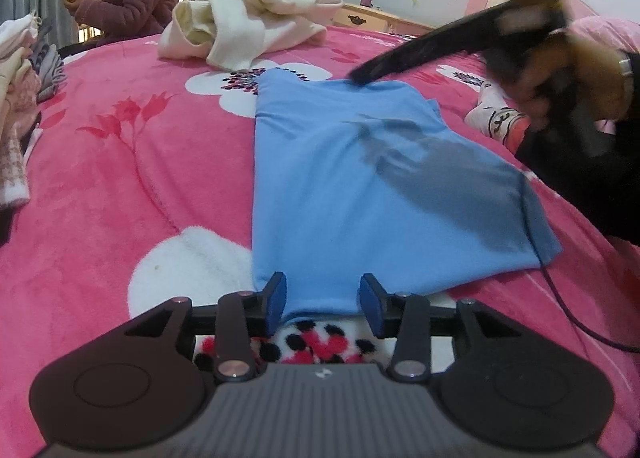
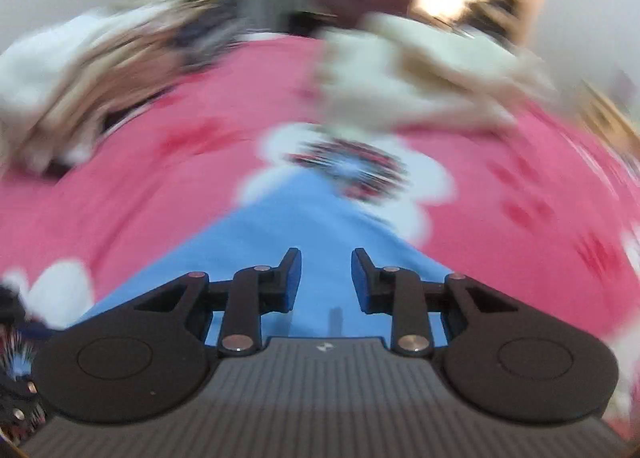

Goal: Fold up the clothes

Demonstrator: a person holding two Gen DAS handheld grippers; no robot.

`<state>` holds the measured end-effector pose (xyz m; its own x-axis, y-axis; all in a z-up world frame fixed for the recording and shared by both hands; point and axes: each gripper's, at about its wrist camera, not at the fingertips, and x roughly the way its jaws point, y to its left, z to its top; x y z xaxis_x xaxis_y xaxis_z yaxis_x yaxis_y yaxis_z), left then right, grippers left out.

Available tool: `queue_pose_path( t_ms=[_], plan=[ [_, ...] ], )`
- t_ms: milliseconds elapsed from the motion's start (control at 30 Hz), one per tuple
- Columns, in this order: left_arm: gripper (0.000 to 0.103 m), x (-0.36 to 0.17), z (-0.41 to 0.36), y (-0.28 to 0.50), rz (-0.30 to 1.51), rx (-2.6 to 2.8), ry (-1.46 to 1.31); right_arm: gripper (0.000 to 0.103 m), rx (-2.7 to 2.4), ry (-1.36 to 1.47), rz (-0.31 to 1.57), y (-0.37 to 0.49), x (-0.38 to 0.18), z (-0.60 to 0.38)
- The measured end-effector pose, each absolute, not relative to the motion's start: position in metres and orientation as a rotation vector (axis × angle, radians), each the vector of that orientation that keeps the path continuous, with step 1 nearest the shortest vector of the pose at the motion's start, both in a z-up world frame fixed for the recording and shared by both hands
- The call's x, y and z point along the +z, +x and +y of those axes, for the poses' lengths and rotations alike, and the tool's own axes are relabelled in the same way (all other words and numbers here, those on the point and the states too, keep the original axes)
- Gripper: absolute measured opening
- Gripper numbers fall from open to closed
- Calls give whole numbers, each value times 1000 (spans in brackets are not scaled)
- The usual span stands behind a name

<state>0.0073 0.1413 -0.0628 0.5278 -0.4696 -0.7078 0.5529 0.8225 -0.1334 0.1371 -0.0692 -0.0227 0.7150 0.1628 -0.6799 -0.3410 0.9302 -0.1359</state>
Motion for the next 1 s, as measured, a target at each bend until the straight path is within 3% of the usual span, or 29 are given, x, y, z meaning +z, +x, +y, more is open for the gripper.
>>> queue_pose_path(
  t_ms=[167, 233, 333, 500, 533, 567, 633, 667, 800, 1000],
  plan=[
    [49, -62, 142, 2, 812, -618, 128, 26, 81, -397, 876, 182, -69, -92],
    [53, -62, 141, 0, 816, -623, 129, 14, -36, -349, 875, 194, -52, -108],
    [57, -62, 136, -1, 818, -629, 152, 13, 98, -333, 784, 196, -23, -88],
    [59, -63, 135, -4, 813, -629, 158, 11, 416, -187, 905, 229, -45, -47],
    [59, -64, 134, -5, 810, -629, 166, 9, 384, -136, 922, 245, -54, -54],
    [59, -64, 134, -6, 807, -629, 174, 0, 351, -85, 938, 261, -63, -61],
    [59, -63, 133, -7, 807, -631, 180, 0, 231, 11, 929, 285, -67, -77],
    [60, -63, 132, -7, 809, -632, 180, 8, 138, 2, 908, 290, -60, -82],
    [64, -63, 131, -5, 819, -635, 171, 7, 228, 91, 912, 284, -35, -89],
    [64, -63, 130, -8, 812, -637, 171, 0, 352, 80, 1008, 297, -68, -58]
  ],
)
